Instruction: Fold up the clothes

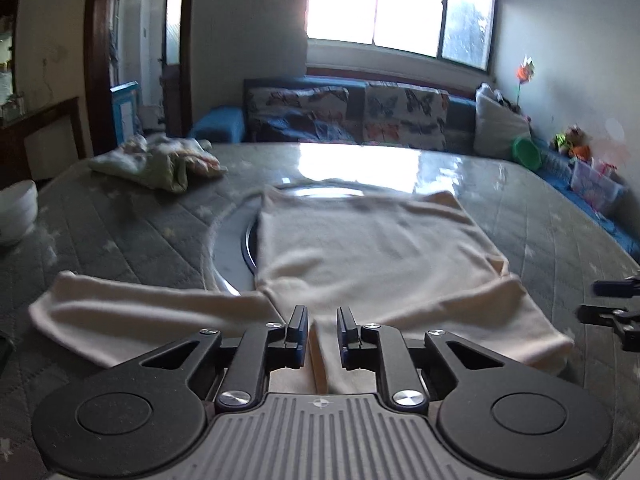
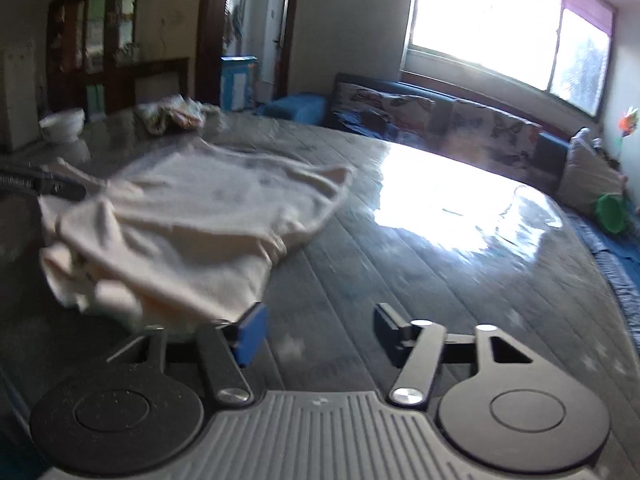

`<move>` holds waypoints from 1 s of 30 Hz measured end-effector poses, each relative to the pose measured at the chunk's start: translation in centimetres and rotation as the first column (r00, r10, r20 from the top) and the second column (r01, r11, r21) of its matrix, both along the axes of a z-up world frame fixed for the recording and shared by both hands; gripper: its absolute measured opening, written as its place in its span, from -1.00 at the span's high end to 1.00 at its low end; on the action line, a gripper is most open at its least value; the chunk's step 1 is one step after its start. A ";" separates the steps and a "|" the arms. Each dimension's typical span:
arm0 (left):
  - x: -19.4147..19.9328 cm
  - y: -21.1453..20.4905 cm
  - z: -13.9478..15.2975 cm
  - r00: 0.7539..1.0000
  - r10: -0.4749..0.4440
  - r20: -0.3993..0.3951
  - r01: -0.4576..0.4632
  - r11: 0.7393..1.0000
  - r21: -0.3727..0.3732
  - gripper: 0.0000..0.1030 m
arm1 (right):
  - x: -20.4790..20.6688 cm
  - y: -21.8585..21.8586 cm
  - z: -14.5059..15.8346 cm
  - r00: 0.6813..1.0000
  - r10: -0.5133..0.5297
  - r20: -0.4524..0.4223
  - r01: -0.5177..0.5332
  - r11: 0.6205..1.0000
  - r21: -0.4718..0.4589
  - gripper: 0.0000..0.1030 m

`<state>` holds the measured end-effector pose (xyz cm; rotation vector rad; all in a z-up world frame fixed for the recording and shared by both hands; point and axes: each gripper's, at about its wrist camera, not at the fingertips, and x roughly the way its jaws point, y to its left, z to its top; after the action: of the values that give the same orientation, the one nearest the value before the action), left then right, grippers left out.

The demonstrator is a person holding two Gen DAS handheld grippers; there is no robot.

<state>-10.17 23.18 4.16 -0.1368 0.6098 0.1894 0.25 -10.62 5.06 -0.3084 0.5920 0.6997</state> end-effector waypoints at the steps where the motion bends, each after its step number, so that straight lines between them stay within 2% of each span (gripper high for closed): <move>1: -0.1 0.0 0.3 1.000 0.001 0.010 -0.001 1.000 -0.001 0.66 | 0.5 0.5 0.1 1.000 0.021 -0.010 -0.021 1.000 0.015 0.31; 3: -0.2 -0.3 0.5 1.000 -0.014 0.021 0.014 1.000 -0.005 0.67 | 1.3 1.7 0.3 0.998 0.056 -0.021 -0.055 0.998 0.032 0.50; 6: 0.2 -1.3 -0.2 0.998 -0.058 0.010 0.059 0.998 -0.017 0.67 | 2.4 4.1 0.2 0.990 0.131 -0.044 -0.129 0.990 0.060 0.67; 11: 0.8 -2.3 -2.0 0.994 -0.102 -0.032 0.101 0.995 -0.028 0.67 | 3.7 6.8 -1.3 0.983 0.168 -0.071 -0.167 0.986 0.023 0.69; 13: 0.9 -2.1 -2.8 0.994 -0.088 -0.059 0.087 0.996 -0.015 0.67 | 4.4 7.1 -2.1 0.986 0.153 -0.072 -0.154 0.988 0.001 0.86; 16: 0.9 -1.3 -3.5 0.994 -0.067 -0.088 0.065 0.998 -0.023 0.69 | 4.8 7.1 -2.3 0.989 0.131 -0.066 -0.132 0.991 -0.006 0.86; 23: 1.3 -1.7 -1.8 0.995 -0.094 -0.023 0.093 0.994 -0.050 0.69 | 4.0 7.9 -1.8 0.989 0.146 -0.025 -0.146 0.989 -0.031 0.80; 30: 3.1 -1.3 -3.9 0.996 -0.062 -0.070 0.059 0.997 -0.042 0.68 | 5.2 8.3 -2.3 0.991 0.120 -0.052 -0.121 0.992 -0.024 0.81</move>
<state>-7.07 21.92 0.27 -0.1505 0.6878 0.1234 5.47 -2.37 2.72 -0.3547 0.6346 0.8184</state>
